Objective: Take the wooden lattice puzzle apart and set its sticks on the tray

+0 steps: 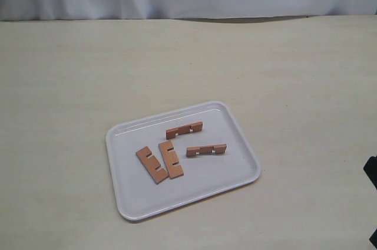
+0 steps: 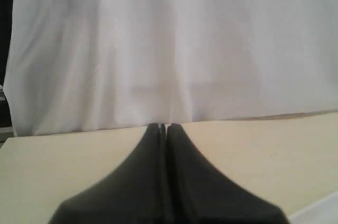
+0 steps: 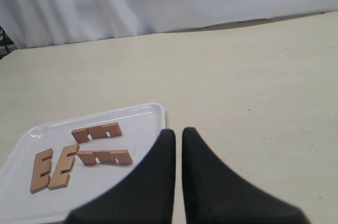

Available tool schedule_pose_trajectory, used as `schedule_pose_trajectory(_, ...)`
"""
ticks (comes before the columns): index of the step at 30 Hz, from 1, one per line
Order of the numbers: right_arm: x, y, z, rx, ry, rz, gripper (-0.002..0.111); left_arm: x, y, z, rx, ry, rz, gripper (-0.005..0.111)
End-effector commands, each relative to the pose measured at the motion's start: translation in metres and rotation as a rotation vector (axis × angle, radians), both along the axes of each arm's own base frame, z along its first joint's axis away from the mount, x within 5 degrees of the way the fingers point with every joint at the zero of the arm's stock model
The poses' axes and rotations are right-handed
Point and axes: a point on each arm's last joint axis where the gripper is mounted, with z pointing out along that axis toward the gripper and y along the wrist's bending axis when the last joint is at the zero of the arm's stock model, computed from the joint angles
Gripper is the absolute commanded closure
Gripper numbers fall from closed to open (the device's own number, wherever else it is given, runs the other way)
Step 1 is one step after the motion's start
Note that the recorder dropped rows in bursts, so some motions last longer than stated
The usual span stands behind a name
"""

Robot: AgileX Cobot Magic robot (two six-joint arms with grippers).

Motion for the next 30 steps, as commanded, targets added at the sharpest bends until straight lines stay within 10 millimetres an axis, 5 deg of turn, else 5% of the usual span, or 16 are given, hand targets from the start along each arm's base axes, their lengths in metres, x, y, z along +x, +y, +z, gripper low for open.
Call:
schedule_pose_trajectory(1,0.000,0.000,0.000,-0.012,-0.001,0.001,0.104,0.000,0.000,-0.006,-0.018,0.058,-0.003,0.107)
schedule_pose_trajectory(11,0.000,0.000,0.000,-0.012,-0.001,0.001,0.104,-0.003,-0.001,-0.029,-0.093,0.341,-0.006,0.107)
schedule_pose_trajectory(30,0.000,0.000,0.000,-0.012,-0.001,0.001,0.104,-0.003,-0.001,-0.029,-0.069,0.332,-0.006,0.107)
